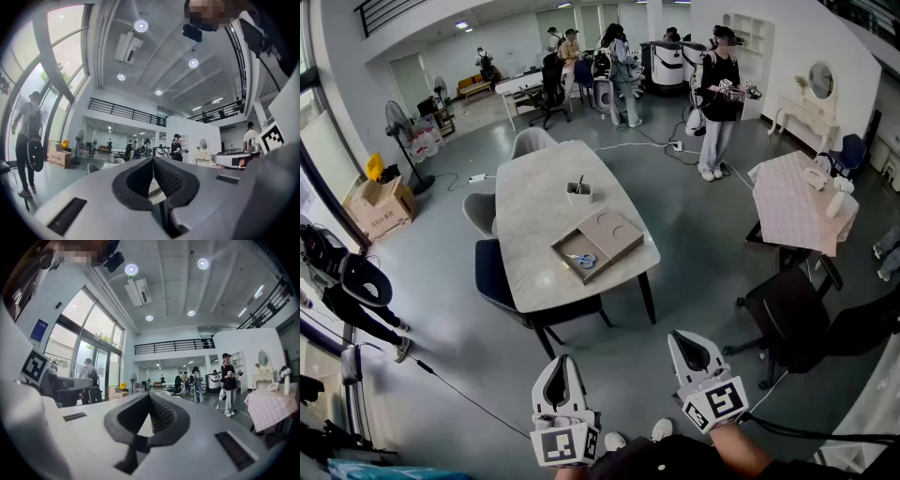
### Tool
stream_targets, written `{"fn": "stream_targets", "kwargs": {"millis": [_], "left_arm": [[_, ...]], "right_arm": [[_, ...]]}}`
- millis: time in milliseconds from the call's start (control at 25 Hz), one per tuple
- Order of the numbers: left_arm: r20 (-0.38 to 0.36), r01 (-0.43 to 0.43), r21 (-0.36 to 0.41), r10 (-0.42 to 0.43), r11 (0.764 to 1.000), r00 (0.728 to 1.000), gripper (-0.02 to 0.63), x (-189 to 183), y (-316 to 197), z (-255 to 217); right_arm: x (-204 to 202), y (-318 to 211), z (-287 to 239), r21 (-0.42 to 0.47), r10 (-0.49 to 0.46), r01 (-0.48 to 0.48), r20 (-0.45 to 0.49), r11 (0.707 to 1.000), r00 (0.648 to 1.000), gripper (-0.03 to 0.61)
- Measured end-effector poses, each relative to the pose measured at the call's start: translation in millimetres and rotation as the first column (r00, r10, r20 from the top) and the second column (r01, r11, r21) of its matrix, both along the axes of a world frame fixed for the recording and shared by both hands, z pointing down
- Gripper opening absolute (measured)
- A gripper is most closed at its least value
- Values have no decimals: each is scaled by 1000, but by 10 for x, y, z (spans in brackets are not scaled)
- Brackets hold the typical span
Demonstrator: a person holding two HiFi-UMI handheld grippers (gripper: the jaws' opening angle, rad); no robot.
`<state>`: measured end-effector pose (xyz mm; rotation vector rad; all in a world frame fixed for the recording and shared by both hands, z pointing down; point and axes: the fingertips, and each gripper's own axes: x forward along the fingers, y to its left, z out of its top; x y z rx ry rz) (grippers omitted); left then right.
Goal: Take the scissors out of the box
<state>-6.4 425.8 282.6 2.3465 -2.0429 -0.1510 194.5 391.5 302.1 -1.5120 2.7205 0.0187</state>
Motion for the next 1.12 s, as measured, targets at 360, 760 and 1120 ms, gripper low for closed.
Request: {"fn": "stream_targets", "kwargs": {"millis": [360, 760, 1120], "left_arm": [[-3, 0, -3, 0, 1000, 1000, 17, -32, -6, 15], [-8, -17, -4, 17, 1000, 1000, 17, -140, -26, -33], [14, -65, -5, 65, 998, 998, 17, -362, -36, 46]], "right_arm": [[-24, -5, -11, 4, 6, -6, -4, 1000, 1000, -5], [-127, -15, -92, 18, 20, -20, 20, 1000, 1000, -5], [-378, -2, 45, 4, 73, -73, 27, 997, 997, -5]]}}
